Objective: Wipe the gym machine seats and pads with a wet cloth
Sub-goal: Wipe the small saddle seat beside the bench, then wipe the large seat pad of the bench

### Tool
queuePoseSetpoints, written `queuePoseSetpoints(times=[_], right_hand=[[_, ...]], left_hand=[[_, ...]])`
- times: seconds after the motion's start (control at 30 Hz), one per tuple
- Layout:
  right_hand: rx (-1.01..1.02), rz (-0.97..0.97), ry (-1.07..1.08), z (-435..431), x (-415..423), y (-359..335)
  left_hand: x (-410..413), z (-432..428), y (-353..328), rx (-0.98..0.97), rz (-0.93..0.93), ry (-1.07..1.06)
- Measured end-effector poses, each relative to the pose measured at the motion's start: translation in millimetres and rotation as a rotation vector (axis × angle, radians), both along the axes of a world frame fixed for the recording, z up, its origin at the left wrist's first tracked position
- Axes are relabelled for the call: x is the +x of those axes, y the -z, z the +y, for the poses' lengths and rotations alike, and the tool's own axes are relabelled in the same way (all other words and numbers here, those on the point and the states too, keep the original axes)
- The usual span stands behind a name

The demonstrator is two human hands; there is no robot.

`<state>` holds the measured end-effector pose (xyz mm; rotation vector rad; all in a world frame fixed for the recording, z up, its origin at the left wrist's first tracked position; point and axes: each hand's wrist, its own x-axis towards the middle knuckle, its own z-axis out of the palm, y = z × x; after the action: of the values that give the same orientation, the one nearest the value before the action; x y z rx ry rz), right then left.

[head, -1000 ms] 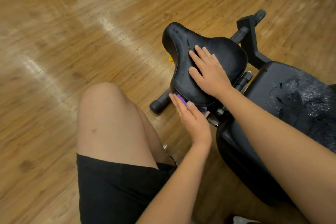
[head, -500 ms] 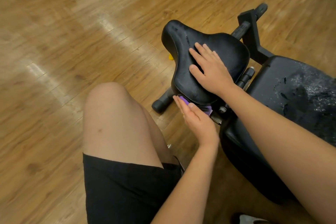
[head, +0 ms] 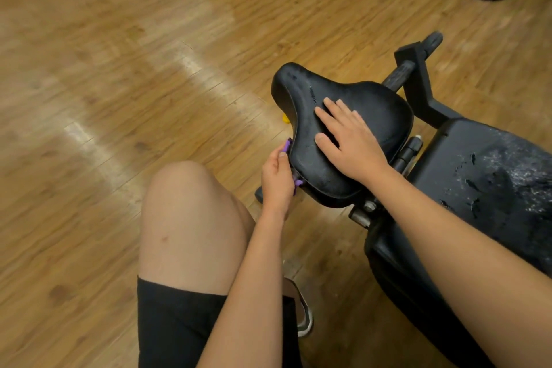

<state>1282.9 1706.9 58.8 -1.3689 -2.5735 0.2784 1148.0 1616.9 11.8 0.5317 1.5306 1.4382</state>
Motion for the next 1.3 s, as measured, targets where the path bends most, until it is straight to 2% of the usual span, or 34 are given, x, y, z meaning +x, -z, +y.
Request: queuePoseSetpoints(times=[0.17, 0.33, 0.6, 0.97, 1.07, 1.17, 1.3], right_hand=[[-0.037, -0.009, -0.013, -6.4, -4.6, 2.1], [-0.153, 0.058, 0.002, -13.8, 3.9, -10.5], [-0.114, 0.181, 0.248, -56.4, 86.2, -28.5], [0.032, 0.119, 0.602, -110.7, 234.4, -52.5], [-0.037, 0.078, 0.696, -124.0, 270.3, -40.9], [-0.149, 0.012, 0.714, -133.5, 287.6, -18.7], [-0.122, -0.026, 0.726, -132.9, 289.3, -7.7]], left_hand=[[-5.6, -23.4, -13.9, -0.032, 0.178, 0.116], [-8.1, -29.6, -46.7, 0.029, 0.377, 0.225], [6.3, -37.7, -84.9, 0.14, 0.568, 0.281], [124.4, 17.0, -105.1, 0.309, 0.767, 0.58], [158.6, 33.5, -113.4, 0.302, 0.791, 0.688], [190.9, 51.5, -120.6, 0.373, 0.867, 0.748], [223.4, 91.6, -109.2, 0.442, 1.056, 0.807]])
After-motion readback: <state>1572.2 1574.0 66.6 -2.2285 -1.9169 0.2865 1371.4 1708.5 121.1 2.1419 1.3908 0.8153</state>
